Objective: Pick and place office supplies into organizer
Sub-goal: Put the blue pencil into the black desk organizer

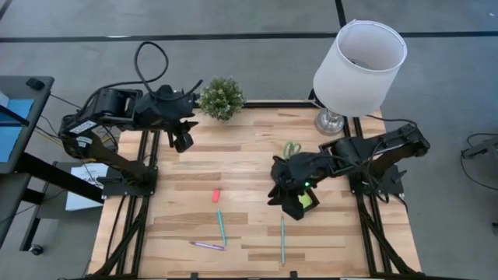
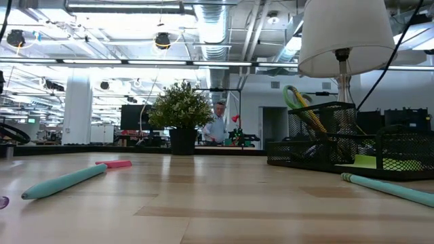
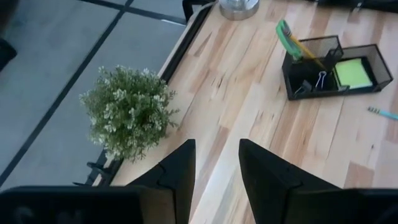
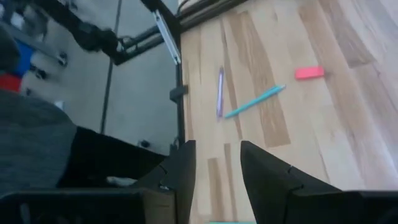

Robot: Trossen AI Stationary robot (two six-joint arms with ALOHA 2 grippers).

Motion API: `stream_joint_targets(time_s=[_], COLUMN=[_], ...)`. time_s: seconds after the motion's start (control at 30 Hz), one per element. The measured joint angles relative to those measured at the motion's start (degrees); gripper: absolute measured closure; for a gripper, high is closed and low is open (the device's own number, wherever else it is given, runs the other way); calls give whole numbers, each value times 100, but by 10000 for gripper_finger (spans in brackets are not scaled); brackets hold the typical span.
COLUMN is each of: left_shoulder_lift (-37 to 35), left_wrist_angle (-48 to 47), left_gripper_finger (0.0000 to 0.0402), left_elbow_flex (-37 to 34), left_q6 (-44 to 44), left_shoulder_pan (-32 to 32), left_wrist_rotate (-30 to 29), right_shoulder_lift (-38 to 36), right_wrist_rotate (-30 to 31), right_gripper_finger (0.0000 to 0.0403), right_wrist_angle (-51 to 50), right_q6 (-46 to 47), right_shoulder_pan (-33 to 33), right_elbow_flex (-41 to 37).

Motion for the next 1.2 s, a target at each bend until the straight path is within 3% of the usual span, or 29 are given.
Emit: stream_joint_targets(time_s=[0.27, 0.37, 0.63, 0.77, 0.93, 1.2], left_shoulder_lift=[18, 18, 20, 24, 22, 20], left_wrist_angle=[10, 8, 78, 40, 42, 26], left_gripper_finger=[285, 285, 285, 285, 285, 285], left_elbow_flex=[0, 0, -81, -144, -144, -142], left_q6=[-64, -174, -383, -619, -891, -984], left_shoulder_pan=[0, 0, 0, 0, -15, -15], left_wrist_rotate=[-40, -40, -110, -108, -106, -104], right_shoulder_lift=[-7, 101, 681, 1244, 2097, 2820], right_wrist_rotate=[17, -24, 81, 202, 1067, 1065], right_gripper_finger=[284, 284, 260, 230, 197, 186], right_wrist_angle=[248, -112, -2633, -3282, -3543, -3198], right_q6=[-454, -737, -3643, -4739, -6072, -7318], right_shoulder_pan=[-11, -10, 63, -12, 0, 98], right_elbow_flex=[-233, -264, -294, -278, -254, -238])
